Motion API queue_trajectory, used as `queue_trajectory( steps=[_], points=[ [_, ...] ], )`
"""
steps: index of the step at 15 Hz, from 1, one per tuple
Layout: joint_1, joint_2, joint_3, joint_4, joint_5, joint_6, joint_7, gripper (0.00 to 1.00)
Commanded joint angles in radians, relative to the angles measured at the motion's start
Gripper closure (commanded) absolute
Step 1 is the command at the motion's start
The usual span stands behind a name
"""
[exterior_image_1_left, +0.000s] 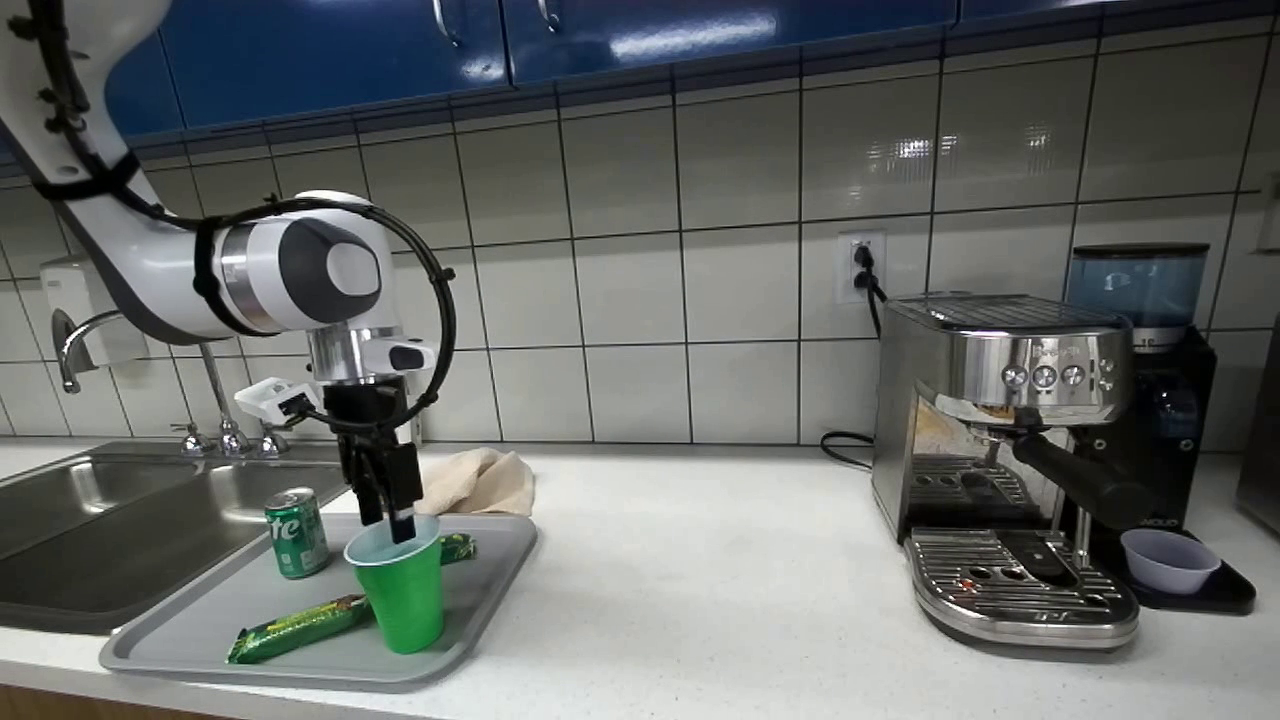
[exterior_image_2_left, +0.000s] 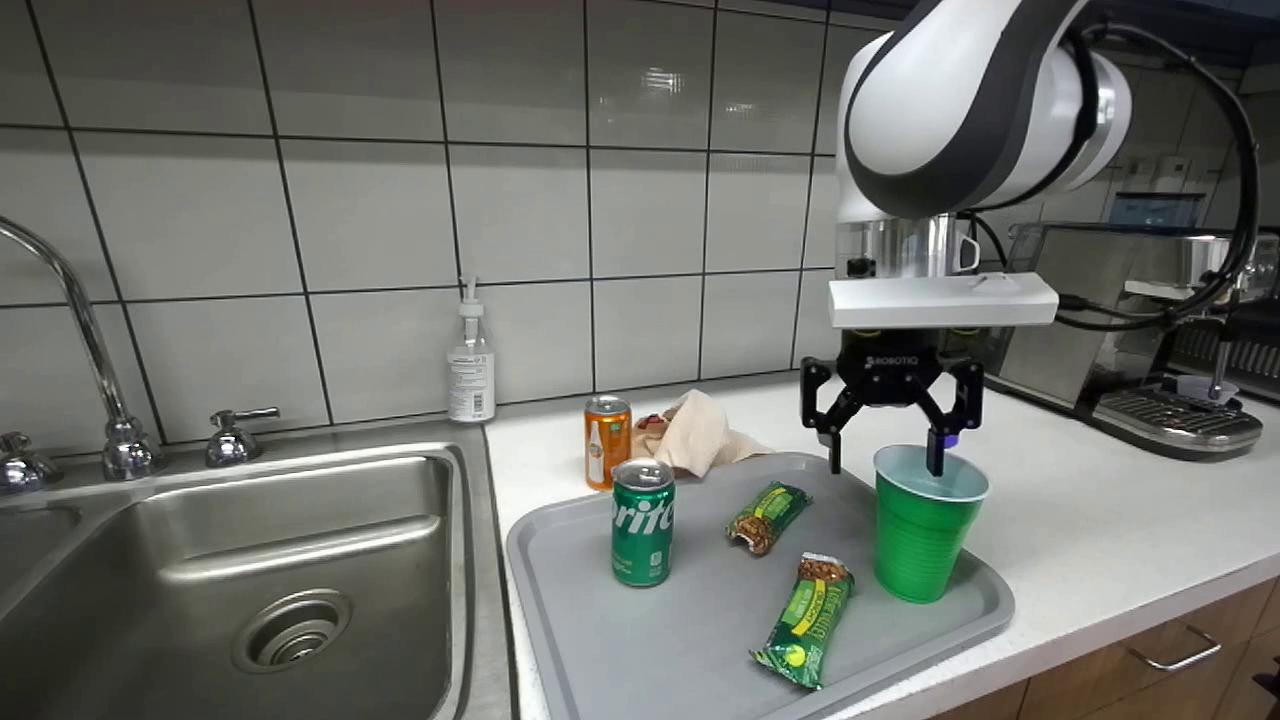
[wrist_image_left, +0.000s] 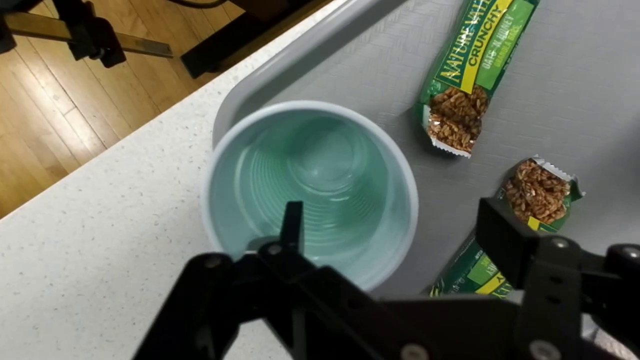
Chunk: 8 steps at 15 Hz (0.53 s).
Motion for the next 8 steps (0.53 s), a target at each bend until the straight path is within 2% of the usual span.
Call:
queue_trajectory(
  steps=[1, 8],
  points=[
    [-0.007, -0.074, -0.003, -0.01, 0.054, -0.053, -0.088, 0.0],
    [-0.018, -0.21, -0.01, -0.045, 0.137, -0.091, -0.274, 0.0]
  ],
)
